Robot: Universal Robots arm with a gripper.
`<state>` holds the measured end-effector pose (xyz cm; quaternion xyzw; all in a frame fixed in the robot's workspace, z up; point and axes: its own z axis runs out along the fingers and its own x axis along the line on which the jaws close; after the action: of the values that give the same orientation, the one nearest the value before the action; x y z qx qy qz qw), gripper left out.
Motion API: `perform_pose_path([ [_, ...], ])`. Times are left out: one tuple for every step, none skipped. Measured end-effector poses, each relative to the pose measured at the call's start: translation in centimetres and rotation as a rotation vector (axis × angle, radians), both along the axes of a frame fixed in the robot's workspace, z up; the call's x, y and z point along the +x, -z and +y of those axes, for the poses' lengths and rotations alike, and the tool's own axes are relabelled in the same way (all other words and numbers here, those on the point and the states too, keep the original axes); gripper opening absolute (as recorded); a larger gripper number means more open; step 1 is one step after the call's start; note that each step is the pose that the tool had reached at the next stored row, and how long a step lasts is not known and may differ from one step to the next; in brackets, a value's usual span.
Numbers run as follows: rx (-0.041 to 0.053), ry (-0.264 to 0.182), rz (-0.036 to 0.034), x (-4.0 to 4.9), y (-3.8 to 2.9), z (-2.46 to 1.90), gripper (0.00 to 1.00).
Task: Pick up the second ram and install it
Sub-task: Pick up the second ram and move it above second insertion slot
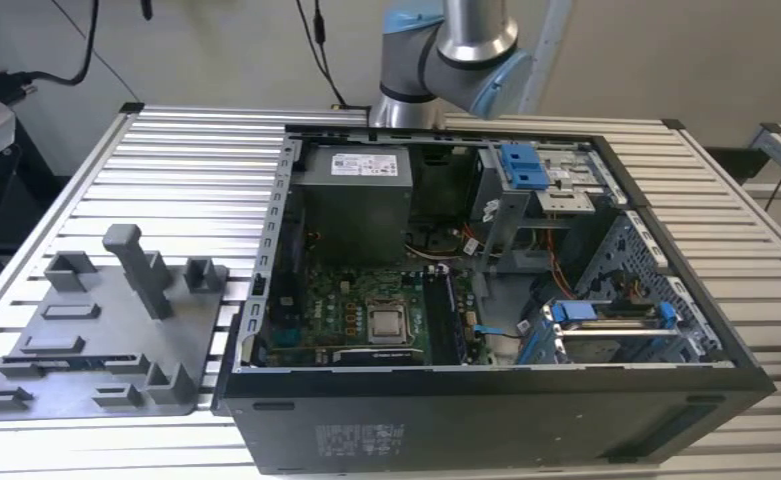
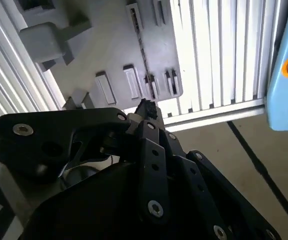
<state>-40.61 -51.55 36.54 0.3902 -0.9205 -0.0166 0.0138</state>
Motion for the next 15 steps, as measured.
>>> perform_pose_path([
  [-0.0003, -0.016, 0.0000, 0.00, 0.00, 0.00, 0.11],
  [-0.0005, -0.031, 0.0001, 0.00, 0.00, 0.00, 0.11],
  [-0.0008, -0.046, 0.0001, 0.00, 0.00, 0.00, 0.11],
  [-0.0010, -0.060, 0.0000, 0.00, 0.00, 0.00, 0.11],
  [-0.0012, -0.076, 0.0000, 0.00, 0.00, 0.00, 0.11],
  [-0.0014, -0.092, 0.0000, 0.00, 0.00, 0.00, 0.11],
  [-0.0017, -0.109, 0.0001, 0.00, 0.00, 0.00, 0.11],
  [-0.0019, -0.127, 0.0000, 0.00, 0.00, 0.00, 0.11],
  [-0.0021, -0.145, 0.0000, 0.00, 0.00, 0.00, 0.11],
  [-0.0024, -0.163, 0.0001, 0.00, 0.00, 0.00, 0.11],
  [-0.0026, -0.180, 0.0000, 0.00, 0.00, 0.01, 0.11],
  [-0.0028, -0.199, 0.0000, 0.00, 0.00, 0.01, 0.11],
  [-0.0030, -0.216, 0.0000, 0.00, 0.00, 0.01, 0.11],
  [-0.0030, -0.235, 0.0000, 0.00, 0.00, 0.01, 0.11],
  [-0.0031, -0.253, 0.0000, 0.00, 0.00, 0.01, 0.11],
])
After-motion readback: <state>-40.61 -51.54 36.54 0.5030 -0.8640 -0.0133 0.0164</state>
